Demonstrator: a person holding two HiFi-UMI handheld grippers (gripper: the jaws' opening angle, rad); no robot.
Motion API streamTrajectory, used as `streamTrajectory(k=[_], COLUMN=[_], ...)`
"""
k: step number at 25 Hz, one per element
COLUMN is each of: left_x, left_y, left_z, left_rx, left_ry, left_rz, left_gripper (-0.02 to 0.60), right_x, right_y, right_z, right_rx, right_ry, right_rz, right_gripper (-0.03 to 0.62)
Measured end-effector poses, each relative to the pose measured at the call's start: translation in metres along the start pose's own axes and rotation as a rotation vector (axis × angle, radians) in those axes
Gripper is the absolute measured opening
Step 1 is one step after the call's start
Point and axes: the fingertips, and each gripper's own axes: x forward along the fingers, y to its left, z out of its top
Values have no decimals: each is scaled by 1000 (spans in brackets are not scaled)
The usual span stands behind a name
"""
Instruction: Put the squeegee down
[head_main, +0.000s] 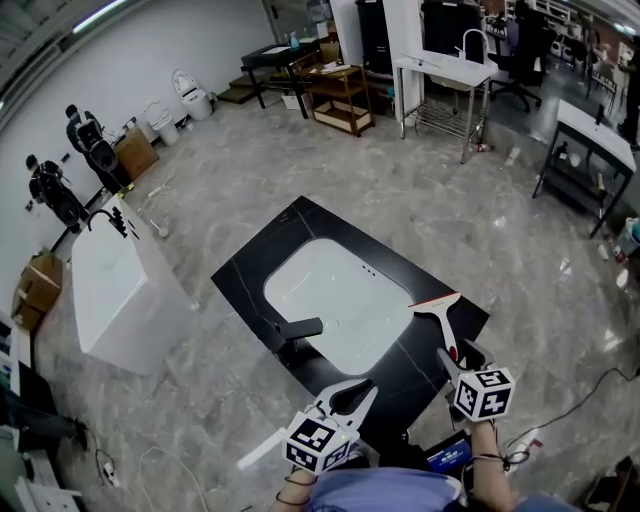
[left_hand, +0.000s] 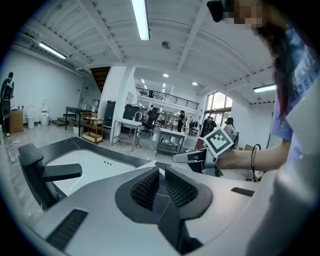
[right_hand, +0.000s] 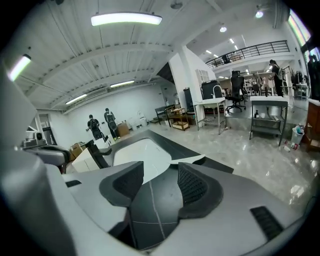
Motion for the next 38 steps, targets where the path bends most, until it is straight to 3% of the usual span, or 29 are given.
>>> streamTrajectory(k=[8,21,30,38], left_x=[-37,-113,-144,-147], left_y=[-6,-35,-60,-84], left_z=[-8,-47,-79,-74], left_rx=[30,86,81,93], left_ry=[-23,-8,20,-8], left_rz=[-58,-176,-260,-291], left_gripper=[43,43,43,43], right_x=[-39,-97,-134,-154], right_y=[70,168,206,215], right_z=[-2,-54,-99,-103], right_rx=[15,109,146,106], right_ry=[-76,-125,-105,-85], right_rz=[11,20,-17,-4], right_gripper=[145,100,88,87])
